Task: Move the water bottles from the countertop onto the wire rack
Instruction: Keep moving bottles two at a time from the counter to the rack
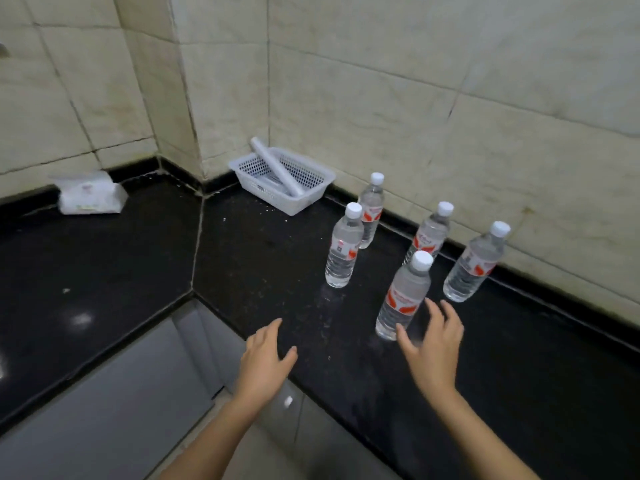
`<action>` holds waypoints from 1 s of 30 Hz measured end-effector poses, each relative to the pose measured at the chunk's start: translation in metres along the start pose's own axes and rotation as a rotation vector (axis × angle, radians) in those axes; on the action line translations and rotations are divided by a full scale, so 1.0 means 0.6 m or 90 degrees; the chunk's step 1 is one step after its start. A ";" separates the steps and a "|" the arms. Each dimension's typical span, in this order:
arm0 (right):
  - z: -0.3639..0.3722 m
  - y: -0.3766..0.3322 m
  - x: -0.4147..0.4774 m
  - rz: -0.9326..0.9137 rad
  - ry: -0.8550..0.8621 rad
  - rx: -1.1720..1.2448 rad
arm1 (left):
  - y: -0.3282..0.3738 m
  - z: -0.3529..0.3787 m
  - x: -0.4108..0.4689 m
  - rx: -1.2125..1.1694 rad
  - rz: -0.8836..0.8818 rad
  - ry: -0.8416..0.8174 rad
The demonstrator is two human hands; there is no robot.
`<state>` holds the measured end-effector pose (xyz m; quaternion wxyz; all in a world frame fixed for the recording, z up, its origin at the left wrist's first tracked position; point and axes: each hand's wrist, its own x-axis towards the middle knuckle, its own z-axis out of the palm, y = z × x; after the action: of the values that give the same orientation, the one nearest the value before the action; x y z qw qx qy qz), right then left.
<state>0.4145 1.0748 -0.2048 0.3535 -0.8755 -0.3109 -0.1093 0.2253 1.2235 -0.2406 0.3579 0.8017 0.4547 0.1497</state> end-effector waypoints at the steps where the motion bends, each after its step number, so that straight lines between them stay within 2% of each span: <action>1: 0.006 0.002 0.021 0.032 0.022 0.026 | 0.014 -0.001 0.023 0.008 0.014 0.001; 4: 0.036 -0.003 0.078 0.084 0.038 0.108 | 0.048 -0.013 0.093 0.022 0.049 0.022; 9: 0.090 -0.003 0.130 0.183 0.026 0.224 | 0.083 -0.002 0.172 -0.013 0.044 0.023; 17: 0.126 0.023 0.200 0.191 -0.031 0.172 | 0.134 0.049 0.274 -0.083 0.096 -0.071; 21: 0.136 0.020 0.212 0.263 0.029 0.164 | 0.175 0.052 0.336 -0.097 0.174 -0.073; 24: 0.140 0.009 0.203 0.303 0.080 0.150 | 0.190 0.059 0.364 -0.102 0.226 -0.117; 30: 0.155 -0.022 0.176 0.355 0.169 0.094 | 0.177 0.072 0.400 -0.165 0.246 -0.176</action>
<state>0.4859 1.1955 -0.2218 0.4701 -0.8769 -0.0169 -0.0986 0.4458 1.3703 -0.2159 0.4809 0.8341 0.2169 0.1610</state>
